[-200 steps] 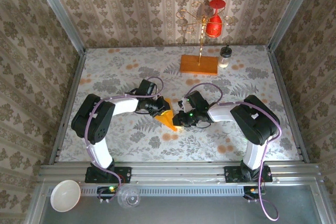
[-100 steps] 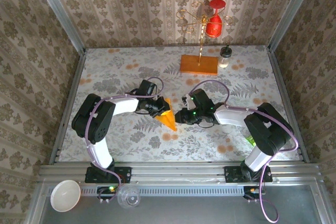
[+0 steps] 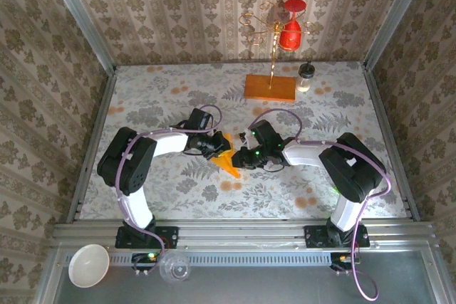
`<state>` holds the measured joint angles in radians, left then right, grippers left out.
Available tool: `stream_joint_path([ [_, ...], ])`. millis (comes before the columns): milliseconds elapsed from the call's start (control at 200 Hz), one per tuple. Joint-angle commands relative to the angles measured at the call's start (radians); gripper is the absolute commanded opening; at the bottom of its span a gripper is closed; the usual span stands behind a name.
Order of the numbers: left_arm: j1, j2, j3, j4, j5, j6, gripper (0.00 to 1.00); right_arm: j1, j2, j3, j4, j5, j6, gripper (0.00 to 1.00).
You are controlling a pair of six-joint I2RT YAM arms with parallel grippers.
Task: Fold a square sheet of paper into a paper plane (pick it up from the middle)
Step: Fourth fold the wing at the center of the table.
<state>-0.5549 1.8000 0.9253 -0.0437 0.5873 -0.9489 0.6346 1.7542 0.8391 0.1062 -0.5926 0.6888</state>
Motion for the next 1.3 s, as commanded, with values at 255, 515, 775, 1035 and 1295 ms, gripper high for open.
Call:
stream_joint_path([
  [255, 0.007, -0.002, -0.023, -0.006, -0.001, 0.001, 0.13, 0.016, 0.065, 0.023, 0.010, -0.064, 0.003, 0.18],
  [515, 0.007, -0.001, -0.030, -0.003, -0.004, -0.001, 0.13, 0.017, 0.079, 0.023, 0.011, -0.062, 0.002, 0.18],
  [775, 0.009, 0.001, -0.039, 0.002, -0.006, -0.004, 0.13, 0.019, 0.094, 0.025, -0.001, -0.058, -0.007, 0.18],
  [1035, 0.011, 0.003, -0.046, 0.005, -0.007, -0.004, 0.13, 0.020, 0.095, 0.028, -0.010, -0.055, -0.012, 0.18],
  [1295, 0.013, -0.008, -0.048, 0.008, -0.003, -0.007, 0.13, 0.017, -0.012, 0.007, -0.016, -0.029, -0.006, 0.21],
])
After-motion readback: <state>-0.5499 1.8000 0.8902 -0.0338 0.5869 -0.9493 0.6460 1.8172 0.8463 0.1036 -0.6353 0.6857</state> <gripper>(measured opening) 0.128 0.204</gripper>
